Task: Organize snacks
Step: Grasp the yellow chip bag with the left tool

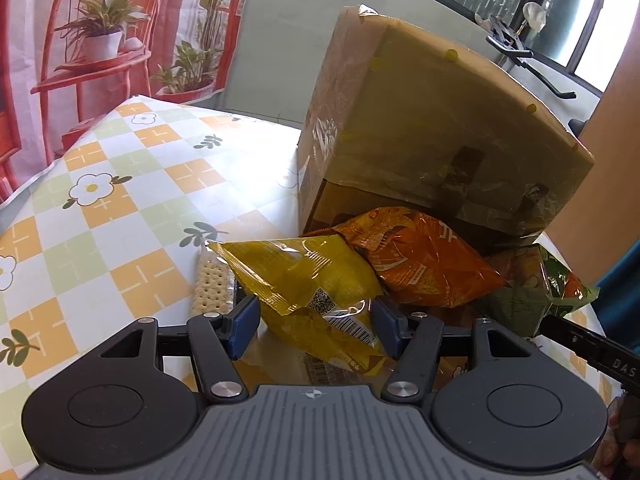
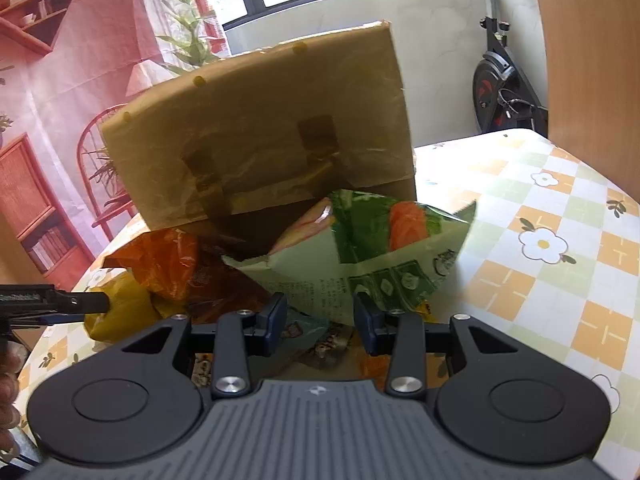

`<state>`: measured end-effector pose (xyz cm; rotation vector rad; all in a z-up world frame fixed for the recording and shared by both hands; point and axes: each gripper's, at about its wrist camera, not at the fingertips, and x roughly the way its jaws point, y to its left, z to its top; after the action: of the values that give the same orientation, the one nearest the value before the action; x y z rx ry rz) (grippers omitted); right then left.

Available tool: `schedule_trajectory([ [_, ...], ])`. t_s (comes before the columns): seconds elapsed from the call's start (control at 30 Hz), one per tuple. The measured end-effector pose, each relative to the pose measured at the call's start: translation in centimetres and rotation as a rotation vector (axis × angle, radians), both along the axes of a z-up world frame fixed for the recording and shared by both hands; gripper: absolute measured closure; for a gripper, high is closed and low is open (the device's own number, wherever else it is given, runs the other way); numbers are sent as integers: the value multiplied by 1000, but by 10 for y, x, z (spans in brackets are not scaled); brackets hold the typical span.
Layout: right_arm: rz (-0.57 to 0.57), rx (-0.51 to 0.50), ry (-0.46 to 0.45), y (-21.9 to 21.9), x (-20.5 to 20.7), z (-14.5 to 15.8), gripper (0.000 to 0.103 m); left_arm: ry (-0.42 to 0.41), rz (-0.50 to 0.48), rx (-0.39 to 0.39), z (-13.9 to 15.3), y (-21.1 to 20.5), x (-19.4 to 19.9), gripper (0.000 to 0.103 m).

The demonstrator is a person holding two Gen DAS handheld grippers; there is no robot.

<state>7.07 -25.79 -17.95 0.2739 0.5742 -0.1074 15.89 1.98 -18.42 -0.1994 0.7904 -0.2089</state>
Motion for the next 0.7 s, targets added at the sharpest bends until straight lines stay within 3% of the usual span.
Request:
schedule_trajectory([
  [0.13, 53, -4, -14, 10, 3, 5, 58, -5, 5, -4, -2, -1, 5, 34],
  [0.7, 116, -20, 44, 28, 16, -9, 58, 24, -2, -78, -14, 8, 21, 25],
])
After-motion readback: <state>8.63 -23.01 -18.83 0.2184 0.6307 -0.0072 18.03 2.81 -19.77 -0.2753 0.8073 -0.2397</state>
